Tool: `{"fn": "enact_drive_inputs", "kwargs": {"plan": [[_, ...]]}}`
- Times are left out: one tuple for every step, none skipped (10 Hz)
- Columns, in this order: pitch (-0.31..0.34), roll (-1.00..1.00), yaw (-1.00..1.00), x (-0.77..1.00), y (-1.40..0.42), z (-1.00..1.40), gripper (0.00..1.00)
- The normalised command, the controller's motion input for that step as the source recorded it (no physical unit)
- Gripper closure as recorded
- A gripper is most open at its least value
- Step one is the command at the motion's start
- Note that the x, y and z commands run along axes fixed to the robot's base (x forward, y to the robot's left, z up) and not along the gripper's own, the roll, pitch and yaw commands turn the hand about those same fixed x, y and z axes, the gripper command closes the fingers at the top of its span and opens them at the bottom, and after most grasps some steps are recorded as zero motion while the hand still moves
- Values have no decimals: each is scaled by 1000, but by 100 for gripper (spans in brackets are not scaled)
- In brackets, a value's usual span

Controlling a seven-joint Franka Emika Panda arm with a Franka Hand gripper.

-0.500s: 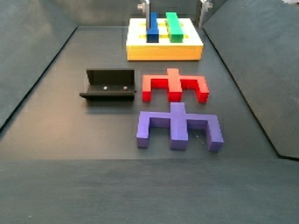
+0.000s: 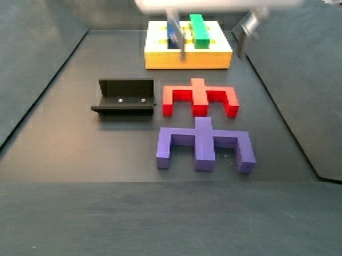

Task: Pick up the purple object. Move up. Place the purple object on the fixture. Regrasp the purple object. Move to above the board. Insert the purple object.
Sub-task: Pick up the purple object.

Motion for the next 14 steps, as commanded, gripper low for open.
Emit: {"fn": "enact_drive_inputs", "kwargs": {"plan": [[-30, 0, -143, -274, 786, -680, 0], [-44, 90, -94, -269, 206, -931, 0], [-90, 19, -240, -149, -51, -1000, 0], [-204, 0, -203, 0, -269, -894, 0], [-256, -61, -109, 111, -186, -754, 0], [-206, -170, -251, 306, 0, -620, 0], [-124, -170, -320, 457, 103, -574, 0], [-97, -84, -226, 271, 40, -620, 0], [-110, -93, -263, 200, 0, -583, 0], [-220, -133, -123, 29, 0, -671, 0], [-191, -160, 0, 94, 0, -663, 0], [-159, -166, 0, 223, 0, -683, 0], [-149, -147, 0, 206, 20, -683, 0], [-151, -151, 0, 197, 9, -634, 0]]}}
